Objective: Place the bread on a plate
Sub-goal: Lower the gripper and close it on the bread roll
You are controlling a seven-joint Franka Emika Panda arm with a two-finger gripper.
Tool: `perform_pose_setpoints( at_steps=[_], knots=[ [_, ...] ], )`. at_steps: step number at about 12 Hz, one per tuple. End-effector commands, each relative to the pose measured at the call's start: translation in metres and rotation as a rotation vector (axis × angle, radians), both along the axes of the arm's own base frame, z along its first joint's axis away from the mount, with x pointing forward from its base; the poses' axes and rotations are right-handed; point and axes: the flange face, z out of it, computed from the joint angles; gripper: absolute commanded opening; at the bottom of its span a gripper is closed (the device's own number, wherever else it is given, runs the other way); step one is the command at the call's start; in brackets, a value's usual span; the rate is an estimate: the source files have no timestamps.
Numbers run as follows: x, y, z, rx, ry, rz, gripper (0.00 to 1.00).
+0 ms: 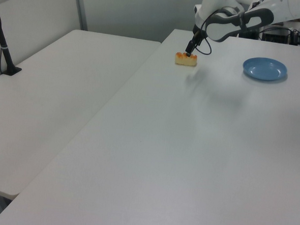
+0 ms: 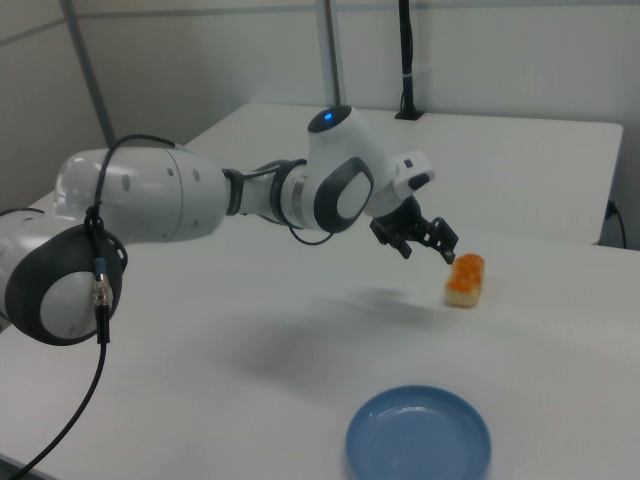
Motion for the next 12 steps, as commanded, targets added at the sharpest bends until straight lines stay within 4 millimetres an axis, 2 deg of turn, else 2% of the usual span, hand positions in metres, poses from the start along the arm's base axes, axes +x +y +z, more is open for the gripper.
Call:
perform_pose_setpoints(
  at_steps=[1, 6, 9, 10, 11, 12],
  knots=[
    [0.007, -0.006, -0.013, 0.007, -0.059, -0.035, 1.00],
    [0.007, -0.033, -0.031, 0.002, -0.083, -0.068, 1.00],
    [0.009, -0.035, -0.043, 0.001, -0.087, -0.067, 0.97],
    [0.009, -0.035, -0.054, 0.000, -0.092, -0.066, 0.97],
    [0.012, -0.035, -0.056, -0.002, -0.099, -0.065, 0.94],
    [0.013, -0.035, -0.057, 0.000, -0.102, -0.065, 0.85]
  ],
)
